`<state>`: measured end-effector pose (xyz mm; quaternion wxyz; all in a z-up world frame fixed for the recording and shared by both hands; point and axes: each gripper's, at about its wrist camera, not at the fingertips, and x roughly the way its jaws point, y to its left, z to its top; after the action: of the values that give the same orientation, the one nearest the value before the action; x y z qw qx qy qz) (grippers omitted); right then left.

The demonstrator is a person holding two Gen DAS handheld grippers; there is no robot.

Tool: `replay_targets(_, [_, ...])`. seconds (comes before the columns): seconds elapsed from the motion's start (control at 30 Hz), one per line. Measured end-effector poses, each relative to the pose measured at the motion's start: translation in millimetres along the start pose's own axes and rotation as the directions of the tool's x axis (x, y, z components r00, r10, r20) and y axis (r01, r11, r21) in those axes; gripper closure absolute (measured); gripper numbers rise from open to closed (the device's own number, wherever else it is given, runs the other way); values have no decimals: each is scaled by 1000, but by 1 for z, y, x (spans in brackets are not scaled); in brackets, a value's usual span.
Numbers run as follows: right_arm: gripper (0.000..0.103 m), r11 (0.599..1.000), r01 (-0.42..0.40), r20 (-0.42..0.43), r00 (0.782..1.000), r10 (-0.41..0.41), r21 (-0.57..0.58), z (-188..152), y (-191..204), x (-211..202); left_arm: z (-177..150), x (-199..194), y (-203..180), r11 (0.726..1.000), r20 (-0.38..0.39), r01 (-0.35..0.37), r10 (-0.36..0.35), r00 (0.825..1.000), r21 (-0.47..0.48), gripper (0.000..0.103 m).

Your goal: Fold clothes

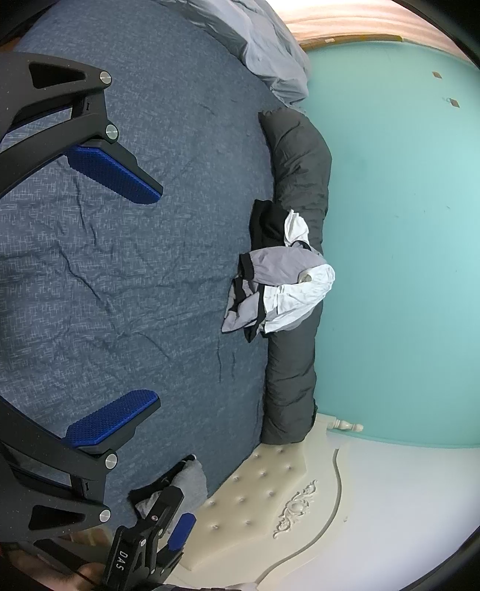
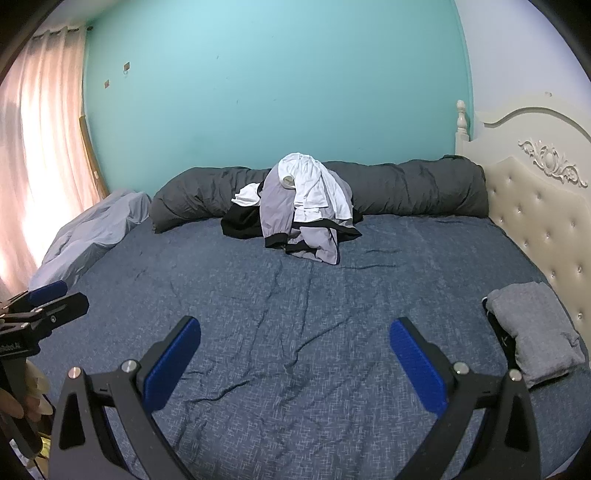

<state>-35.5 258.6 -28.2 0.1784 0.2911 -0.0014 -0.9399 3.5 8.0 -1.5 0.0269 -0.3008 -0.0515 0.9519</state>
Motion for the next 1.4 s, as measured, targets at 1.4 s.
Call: replay_targets(1.4, [0, 1000, 4, 3, 1000, -4, 1, 5, -6, 0, 4, 4, -3, 1000, 3, 21, -21, 1000, 15, 0])
